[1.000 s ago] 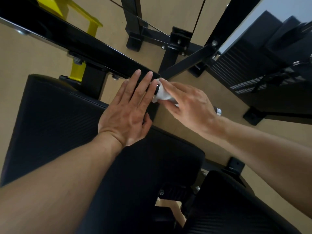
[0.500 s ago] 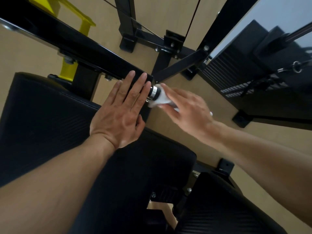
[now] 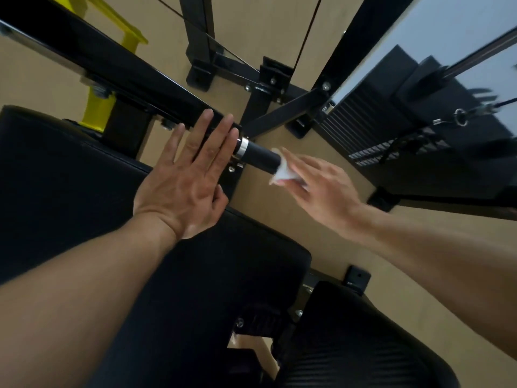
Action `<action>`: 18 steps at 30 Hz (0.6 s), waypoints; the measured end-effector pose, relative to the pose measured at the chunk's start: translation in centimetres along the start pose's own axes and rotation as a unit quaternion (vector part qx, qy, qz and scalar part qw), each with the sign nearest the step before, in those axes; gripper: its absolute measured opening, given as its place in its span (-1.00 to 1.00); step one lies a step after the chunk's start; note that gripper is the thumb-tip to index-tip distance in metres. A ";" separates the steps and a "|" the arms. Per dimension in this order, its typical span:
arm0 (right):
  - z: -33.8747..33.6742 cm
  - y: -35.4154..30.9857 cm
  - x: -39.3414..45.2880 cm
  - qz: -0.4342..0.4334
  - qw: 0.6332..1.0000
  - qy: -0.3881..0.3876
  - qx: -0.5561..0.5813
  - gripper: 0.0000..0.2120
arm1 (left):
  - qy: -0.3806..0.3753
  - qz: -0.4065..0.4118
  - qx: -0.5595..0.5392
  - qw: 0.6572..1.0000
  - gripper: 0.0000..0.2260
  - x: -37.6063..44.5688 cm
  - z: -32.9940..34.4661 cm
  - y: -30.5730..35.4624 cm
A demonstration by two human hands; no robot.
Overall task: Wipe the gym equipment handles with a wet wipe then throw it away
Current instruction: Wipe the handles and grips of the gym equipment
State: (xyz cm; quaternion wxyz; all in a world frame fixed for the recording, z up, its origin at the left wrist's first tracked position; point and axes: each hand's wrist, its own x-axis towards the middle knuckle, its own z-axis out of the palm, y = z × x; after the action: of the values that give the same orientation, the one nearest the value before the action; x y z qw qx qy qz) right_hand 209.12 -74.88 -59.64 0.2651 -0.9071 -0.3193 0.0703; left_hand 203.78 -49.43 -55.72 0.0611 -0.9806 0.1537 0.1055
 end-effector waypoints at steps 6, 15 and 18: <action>-0.4 -4.2 2.7 0.046 0.998 -0.041 0.031 -0.40 | -0.013 -0.025 0.048 0.998 -0.18 -0.1 -0.1 0.2; -6.1 -5.3 0.1 0.271 0.910 -0.244 -0.196 -0.75 | -0.046 -0.131 -0.186 0.973 -0.30 -6.9 -4.3 5.9; -5.9 -10.0 -2.9 0.305 0.894 -0.201 -0.261 -0.71 | 0.005 -0.211 -0.384 0.899 -0.39 -17.6 -4.4 10.5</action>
State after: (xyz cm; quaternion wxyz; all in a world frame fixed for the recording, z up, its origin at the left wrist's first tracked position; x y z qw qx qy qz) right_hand 203.17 -72.61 -49.50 -0.0849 -0.9631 -0.0800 0.2426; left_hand 184.94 -54.94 -48.35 -0.2997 -0.9379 -0.1091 0.1362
